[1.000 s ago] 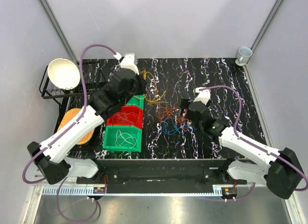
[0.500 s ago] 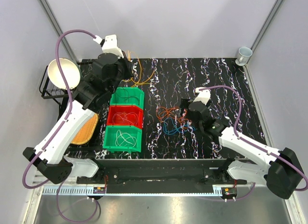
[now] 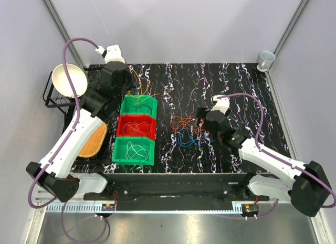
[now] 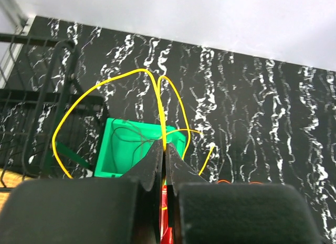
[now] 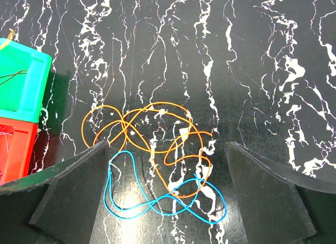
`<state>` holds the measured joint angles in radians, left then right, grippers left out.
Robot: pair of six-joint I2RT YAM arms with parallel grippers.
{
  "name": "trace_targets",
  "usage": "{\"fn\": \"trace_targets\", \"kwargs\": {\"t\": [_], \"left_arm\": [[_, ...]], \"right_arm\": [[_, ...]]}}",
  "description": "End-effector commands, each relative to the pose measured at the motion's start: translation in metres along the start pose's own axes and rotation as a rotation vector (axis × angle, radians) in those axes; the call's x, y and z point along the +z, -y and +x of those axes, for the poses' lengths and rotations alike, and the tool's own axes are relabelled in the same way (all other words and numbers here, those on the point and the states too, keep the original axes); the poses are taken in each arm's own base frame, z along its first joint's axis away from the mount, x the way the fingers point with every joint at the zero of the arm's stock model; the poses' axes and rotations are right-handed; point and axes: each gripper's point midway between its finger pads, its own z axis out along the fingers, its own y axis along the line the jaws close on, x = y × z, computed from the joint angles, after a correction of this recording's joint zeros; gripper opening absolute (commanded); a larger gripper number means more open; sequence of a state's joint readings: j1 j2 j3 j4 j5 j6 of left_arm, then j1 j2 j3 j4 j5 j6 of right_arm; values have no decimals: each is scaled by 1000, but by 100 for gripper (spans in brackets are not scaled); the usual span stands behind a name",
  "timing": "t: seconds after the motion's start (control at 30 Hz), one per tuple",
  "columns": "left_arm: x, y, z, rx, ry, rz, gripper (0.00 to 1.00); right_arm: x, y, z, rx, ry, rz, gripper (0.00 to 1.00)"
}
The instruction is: Untangle the cables
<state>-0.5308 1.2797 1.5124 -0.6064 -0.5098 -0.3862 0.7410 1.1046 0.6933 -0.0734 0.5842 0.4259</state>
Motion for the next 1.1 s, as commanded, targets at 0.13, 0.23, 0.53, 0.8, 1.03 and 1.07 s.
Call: {"fn": "trace_targets", "kwargs": {"t": [0.13, 0.23, 0.53, 0.8, 1.03, 1.07], "left_arm": [[-13, -19, -20, -37, 68, -28, 0], [-23, -26, -30, -32, 100, -41, 0], [-13, -41, -13, 25, 61, -102, 0], [15, -40, 14, 63, -5, -137, 0], [39, -38, 41, 74, -75, -153, 0], [42, -37, 45, 73, -83, -150, 0]], "right_arm": [[1, -4, -16, 36, 46, -4, 98], [1, -4, -17, 37, 48, -3, 98], [1, -4, -17, 37, 47, -5, 98], [2, -4, -17, 34, 45, -4, 98], [1, -5, -17, 37, 48, -5, 98], [1, -5, -17, 33, 45, -5, 98]]}}
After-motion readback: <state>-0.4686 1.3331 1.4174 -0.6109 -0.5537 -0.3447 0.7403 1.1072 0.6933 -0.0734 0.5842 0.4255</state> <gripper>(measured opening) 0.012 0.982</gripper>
